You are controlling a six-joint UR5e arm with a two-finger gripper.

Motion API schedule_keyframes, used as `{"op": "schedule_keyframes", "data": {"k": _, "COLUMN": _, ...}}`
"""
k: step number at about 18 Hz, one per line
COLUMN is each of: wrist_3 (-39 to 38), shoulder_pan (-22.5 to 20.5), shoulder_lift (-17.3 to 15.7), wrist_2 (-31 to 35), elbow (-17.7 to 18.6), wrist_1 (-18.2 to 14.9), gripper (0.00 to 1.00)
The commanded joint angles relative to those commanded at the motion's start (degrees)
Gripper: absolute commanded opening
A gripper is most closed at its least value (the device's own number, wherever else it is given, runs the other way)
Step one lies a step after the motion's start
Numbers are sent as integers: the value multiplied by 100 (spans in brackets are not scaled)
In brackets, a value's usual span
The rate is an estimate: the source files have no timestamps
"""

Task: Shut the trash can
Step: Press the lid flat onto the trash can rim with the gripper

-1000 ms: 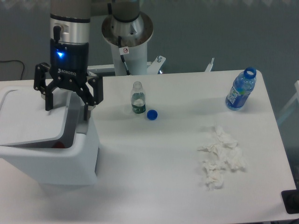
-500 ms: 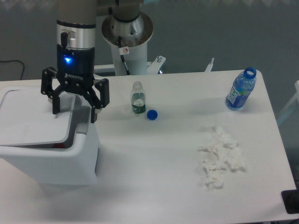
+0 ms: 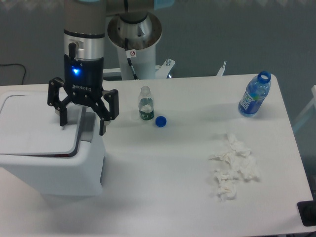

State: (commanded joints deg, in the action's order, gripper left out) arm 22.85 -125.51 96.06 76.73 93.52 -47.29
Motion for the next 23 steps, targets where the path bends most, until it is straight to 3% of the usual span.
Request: {"op": "schedule_keyframes", "data": {"k": 23, "wrist_3": 167, "shoulder_pan": -123, "shoulder_lift": 44, "wrist_2": 0, "elbow": 35, "wrist_1": 0, "gripper": 100}}
